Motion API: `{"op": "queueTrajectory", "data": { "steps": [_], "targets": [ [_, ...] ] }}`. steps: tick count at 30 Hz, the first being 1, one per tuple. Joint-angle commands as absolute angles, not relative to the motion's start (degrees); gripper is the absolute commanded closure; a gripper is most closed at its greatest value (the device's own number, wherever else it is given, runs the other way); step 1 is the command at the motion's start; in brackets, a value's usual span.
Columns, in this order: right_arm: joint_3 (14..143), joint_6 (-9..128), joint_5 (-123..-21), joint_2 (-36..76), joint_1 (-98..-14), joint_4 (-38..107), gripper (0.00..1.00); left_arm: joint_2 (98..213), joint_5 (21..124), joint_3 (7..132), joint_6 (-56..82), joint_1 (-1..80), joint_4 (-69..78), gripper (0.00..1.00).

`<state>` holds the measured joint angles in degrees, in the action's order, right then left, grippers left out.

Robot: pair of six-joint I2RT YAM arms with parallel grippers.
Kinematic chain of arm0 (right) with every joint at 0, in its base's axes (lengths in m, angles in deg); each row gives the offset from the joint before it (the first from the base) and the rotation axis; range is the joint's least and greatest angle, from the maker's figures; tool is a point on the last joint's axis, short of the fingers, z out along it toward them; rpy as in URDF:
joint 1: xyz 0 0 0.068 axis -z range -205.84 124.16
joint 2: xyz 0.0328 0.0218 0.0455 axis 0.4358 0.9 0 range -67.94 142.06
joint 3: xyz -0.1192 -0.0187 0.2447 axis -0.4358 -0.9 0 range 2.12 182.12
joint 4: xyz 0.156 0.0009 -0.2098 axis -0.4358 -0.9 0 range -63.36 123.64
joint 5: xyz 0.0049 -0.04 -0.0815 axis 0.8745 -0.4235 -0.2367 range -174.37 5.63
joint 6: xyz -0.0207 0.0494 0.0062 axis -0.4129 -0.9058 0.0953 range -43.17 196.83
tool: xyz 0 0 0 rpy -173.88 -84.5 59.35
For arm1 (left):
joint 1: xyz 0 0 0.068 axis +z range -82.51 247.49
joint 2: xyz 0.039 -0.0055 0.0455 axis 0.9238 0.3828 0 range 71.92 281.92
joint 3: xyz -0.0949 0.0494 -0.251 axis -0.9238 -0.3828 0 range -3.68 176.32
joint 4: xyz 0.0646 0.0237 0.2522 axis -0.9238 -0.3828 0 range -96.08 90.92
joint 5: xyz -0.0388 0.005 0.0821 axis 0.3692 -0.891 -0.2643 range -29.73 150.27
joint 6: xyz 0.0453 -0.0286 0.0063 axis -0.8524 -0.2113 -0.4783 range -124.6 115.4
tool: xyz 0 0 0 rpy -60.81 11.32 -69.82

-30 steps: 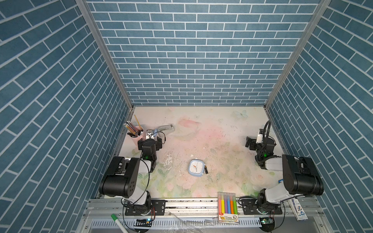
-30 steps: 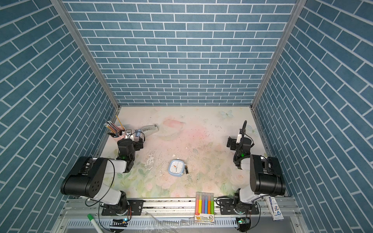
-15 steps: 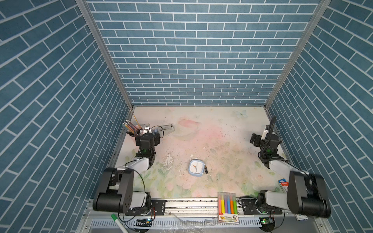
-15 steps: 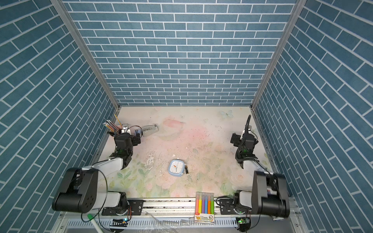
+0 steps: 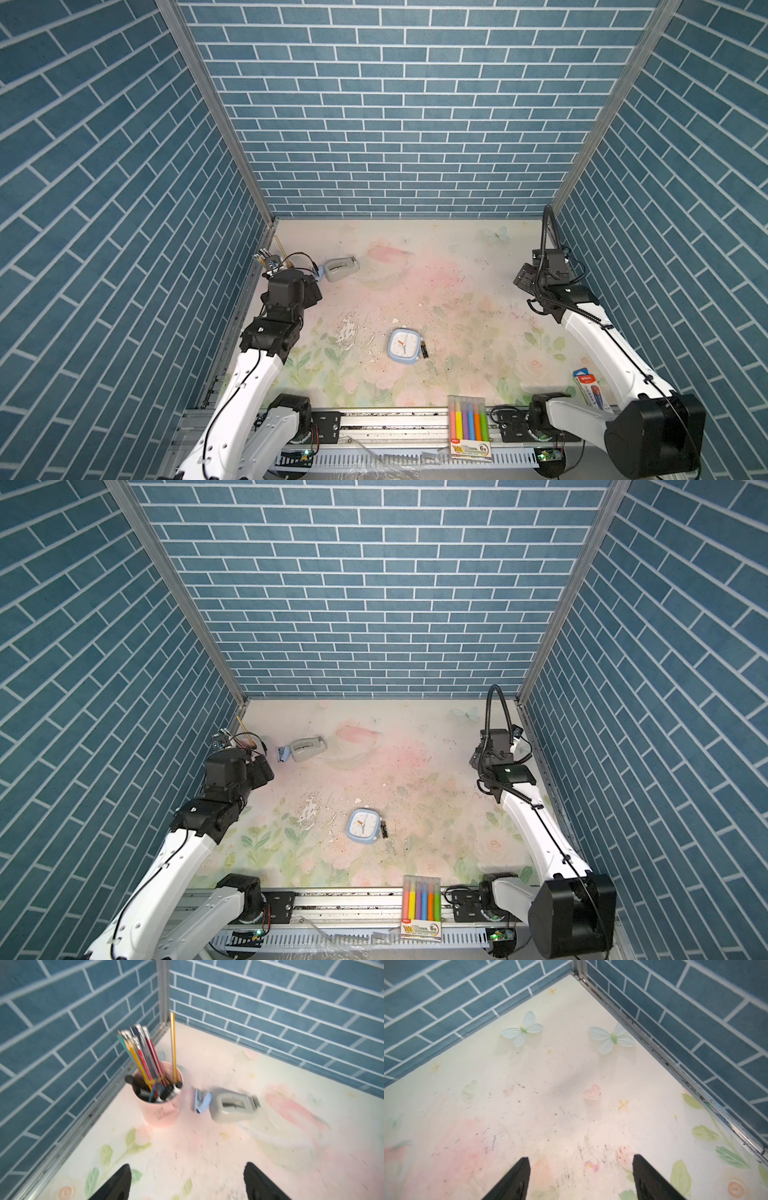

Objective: Insert the battery into the alarm
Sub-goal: Move the alarm to the center of the board.

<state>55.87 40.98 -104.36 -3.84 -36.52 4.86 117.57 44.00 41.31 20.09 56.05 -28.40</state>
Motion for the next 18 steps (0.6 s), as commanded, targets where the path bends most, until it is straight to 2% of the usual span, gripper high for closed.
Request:
{"op": "queueTrajectory", "data": {
  "steps": [1, 3, 6, 8, 10, 13, 18],
  "targets": [
    [51.9, 37.9, -90.3, -10.6, -36.5, 0.4, 0.25, 115.5, 54.5, 41.9, 25.2, 47.4, -39.2, 0.15],
    [53.5, 36.8, -77.9, -6.1, -39.3, -1.9, 0.37, 117.2, 54.9, 41.5, 29.9, 40.1, -39.4, 0.15],
    [57.5, 37.1, -71.8, 3.7, -49.7, -8.1, 0.47, 123.6, 55.6, 41.6, 33.0, 30.2, -36.7, 0.16],
    [57.7, 35.9, -68.6, 5.7, -56.1, -6.4, 0.47, 128.4, 58.2, 41.7, 35.2, 27.5, -34.1, 0.16],
    [58.8, 34.8, -68.3, 7.2, -61.7, -5.4, 0.45, 132.9, 64.1, 42.0, 38.1, 27.4, -31.5, 0.21],
    [61.4, 33.9, -68.3, 10.7, -65.8, -6.8, 0.4, 137.0, 72.5, 41.8, 41.5, 27.2, -26.9, 0.24],
    [61.6, 33.7, -64.7, 16.8, -69.7, -2.3, 0.33, 140.2, 78.3, 39.1, 47.2, 27.1, -25.3, 0.27]
  ]
}}
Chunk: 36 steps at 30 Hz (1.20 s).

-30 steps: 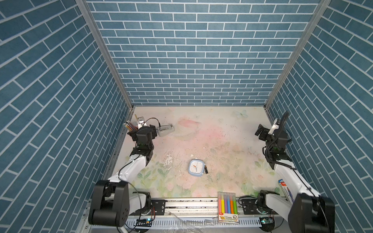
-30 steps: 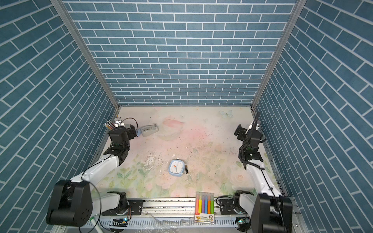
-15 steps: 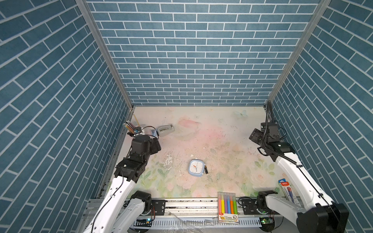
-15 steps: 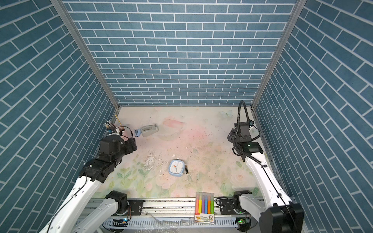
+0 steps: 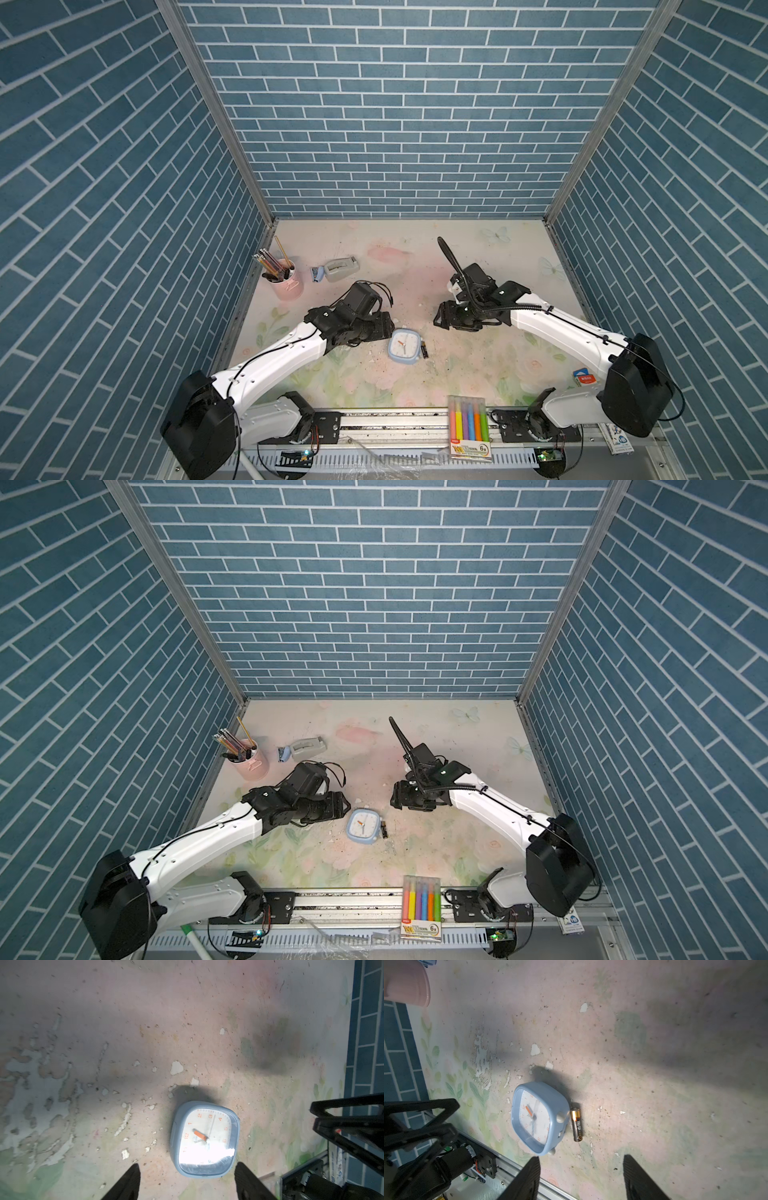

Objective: Insert the battery into the alarm
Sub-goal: Move the alarm to the center of the board.

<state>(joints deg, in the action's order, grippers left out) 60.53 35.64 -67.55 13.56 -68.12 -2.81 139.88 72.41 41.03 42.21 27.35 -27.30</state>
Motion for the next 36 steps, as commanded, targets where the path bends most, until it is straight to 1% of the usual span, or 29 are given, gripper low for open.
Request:
{"op": "queueTrajectory", "data": {
  "steps": [1, 4, 6, 9, 14, 19, 23, 27, 30, 33, 36],
  "targets": [
    [62.6, 34.5, -65.1, 18.5, -70.5, -2.9, 0.32, 139.5, 78.8, 37.3, 49.0, 27.1, -23.9, 0.27],
    [64.6, 35.3, -65.6, 21.7, -71.5, -3.1, 0.31, 137.7, 80.9, 31.0, 56.9, 27.1, -16.1, 0.21],
    [64.7, 35.2, -66.0, 22.0, -71.5, -2.3, 0.31, 138.6, 81.8, 29.5, 61.0, 27.0, -13.9, 0.14],
    [64.9, 35.3, -68.0, 21.5, -71.6, -2.2, 0.3, 140.5, 81.9, 30.1, 64.3, 25.9, -13.6, 0.13],
    [64.8, 35.1, -67.4, 23.3, -71.4, 0.7, 0.29, 143.6, 81.1, 31.4, 69.6, 23.5, -15.1, 0.1],
    [65.4, 36.3, -64.9, 25.1, -71.1, 2.7, 0.28, 145.1, 80.1, 27.3, 77.7, 22.1, -7.0, 0.07],
    [65.4, 37.4, -62.3, 26.2, -68.8, 2.9, 0.28, 150.8, 81.0, 28.9, 79.7, 21.1, -1.0, 0.09],
    [63.4, 37.6, -59.6, 25.5, -65.9, 5.1, 0.28, 153.3, 80.0, 31.4, 79.6, 21.1, 0.4, 0.08],
    [61.4, 37.0, -57.3, 25.0, -63.9, 7.6, 0.27, 155.6, 78.3, 34.5, 78.7, 21.4, 0.9, 0.08],
    [58.9, 35.6, -54.0, 24.5, -61.5, 12.0, 0.27, 159.7, 78.3, 38.6, 77.1, 21.7, 2.0, 0.1],
    [56.9, 33.9, -51.2, 23.9, -59.9, 16.1, 0.26, 163.6, 78.6, 41.0, 77.2, 22.1, 6.2, 0.13]
  ]
}}
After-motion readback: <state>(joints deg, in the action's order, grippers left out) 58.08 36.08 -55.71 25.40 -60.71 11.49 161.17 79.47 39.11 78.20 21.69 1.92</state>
